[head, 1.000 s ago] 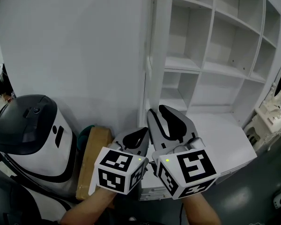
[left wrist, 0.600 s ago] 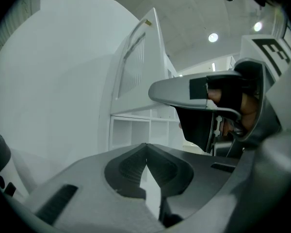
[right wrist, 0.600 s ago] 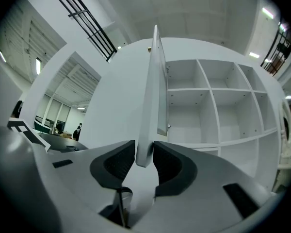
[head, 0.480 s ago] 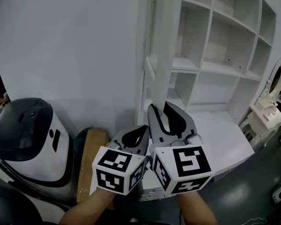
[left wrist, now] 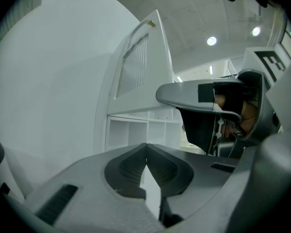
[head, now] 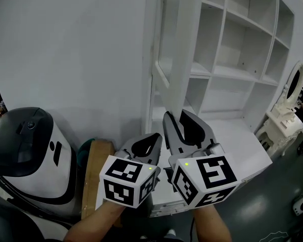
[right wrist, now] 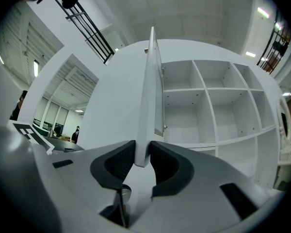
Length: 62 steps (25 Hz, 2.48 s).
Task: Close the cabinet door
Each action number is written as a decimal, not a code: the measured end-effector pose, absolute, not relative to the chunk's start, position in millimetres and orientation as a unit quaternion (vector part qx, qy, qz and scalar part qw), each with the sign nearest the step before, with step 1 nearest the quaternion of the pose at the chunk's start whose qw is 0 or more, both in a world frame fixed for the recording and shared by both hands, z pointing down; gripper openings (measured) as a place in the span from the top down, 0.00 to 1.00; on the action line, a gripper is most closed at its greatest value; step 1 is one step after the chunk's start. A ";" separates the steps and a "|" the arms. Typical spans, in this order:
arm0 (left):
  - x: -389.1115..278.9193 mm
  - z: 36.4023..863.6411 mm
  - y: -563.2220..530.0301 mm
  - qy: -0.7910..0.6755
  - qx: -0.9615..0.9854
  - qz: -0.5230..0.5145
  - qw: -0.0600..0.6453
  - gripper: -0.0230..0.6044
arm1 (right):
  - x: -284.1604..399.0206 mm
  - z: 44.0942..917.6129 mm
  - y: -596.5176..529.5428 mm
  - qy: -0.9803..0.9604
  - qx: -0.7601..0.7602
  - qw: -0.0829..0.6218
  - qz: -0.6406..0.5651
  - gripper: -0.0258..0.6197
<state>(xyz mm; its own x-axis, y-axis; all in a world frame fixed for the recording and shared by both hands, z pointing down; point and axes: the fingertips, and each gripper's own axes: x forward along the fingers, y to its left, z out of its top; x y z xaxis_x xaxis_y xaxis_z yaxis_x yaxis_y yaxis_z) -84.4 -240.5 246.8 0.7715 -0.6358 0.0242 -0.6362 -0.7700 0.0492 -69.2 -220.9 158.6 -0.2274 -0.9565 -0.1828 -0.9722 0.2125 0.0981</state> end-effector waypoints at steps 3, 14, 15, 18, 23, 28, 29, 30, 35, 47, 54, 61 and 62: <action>-81.4 248.3 -241.3 -0.336 0.941 0.005 0.025 0.94 | -62.4 158.3 -219.6 0.774 -0.624 0.044 0.098 0.80; -45.8 250.7 -241.5 -0.318 0.948 0.011 0.020 0.94 | -21.7 158.1 -220.0 0.761 -0.638 0.059 0.096 0.83; -41.8 251.0 -242.3 -0.318 0.948 0.011 0.019 0.94 | -17.3 158.1 -220.4 0.762 -0.638 0.060 0.096 0.84; -29.1 252.3 -245.6 -0.318 0.948 0.010 0.020 0.94 | -8.3 158.3 -221.6 0.768 -0.630 0.058 0.098 0.84; -7.6 248.9 -251.9 -0.318 0.948 0.006 0.020 0.94 | 9.4 158.0 -224.8 0.777 -0.619 0.061 0.095 0.84; 13.8 246.9 -258.5 -0.318 0.948 0.005 0.021 0.94 | 34.9 158.4 -231.1 0.783 -0.613 0.063 0.085 0.84; 18.6 247.1 -259.5 -0.317 0.948 0.006 0.021 0.94 | 39.5 158.5 -232.0 0.784 -0.611 0.065 0.084 0.84; 23.3 247.5 -261.0 -0.317 0.948 0.006 0.021 0.94 | 43.7 158.5 -233.2 0.785 -0.610 0.067 0.084 0.84; 42.8 248.9 -274.0 -0.318 0.948 0.008 0.023 0.94 | 63.8 157.4 -242.6 0.794 -0.598 0.074 0.073 0.83; 90.0 248.3 -301.6 -0.323 0.946 0.012 0.022 0.94 | 109.8 158.3 -270.2 0.825 -0.558 0.075 0.053 0.81; 116.0 245.0 -317.3 -0.326 0.945 0.013 0.014 0.94 | 134.3 158.1 -290.9 0.838 -0.540 0.072 0.041 0.80; 134.2 249.3 -332.2 -0.329 0.944 0.019 0.011 0.94 | 150.8 157.7 -308.5 0.852 -0.517 0.074 0.039 0.78; 136.0 250.2 -334.5 -0.329 0.944 0.020 0.011 0.94 | 153.0 158.0 -311.7 0.853 -0.516 0.075 0.039 0.78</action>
<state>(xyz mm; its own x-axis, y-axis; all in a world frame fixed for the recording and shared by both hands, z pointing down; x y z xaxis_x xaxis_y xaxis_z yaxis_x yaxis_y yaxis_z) 136.0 -334.5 250.2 0.7822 -0.6214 0.0452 -0.6222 -0.7828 0.0072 153.0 -311.7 158.0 -0.4568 -0.8736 -0.1675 -0.8852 0.4651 -0.0113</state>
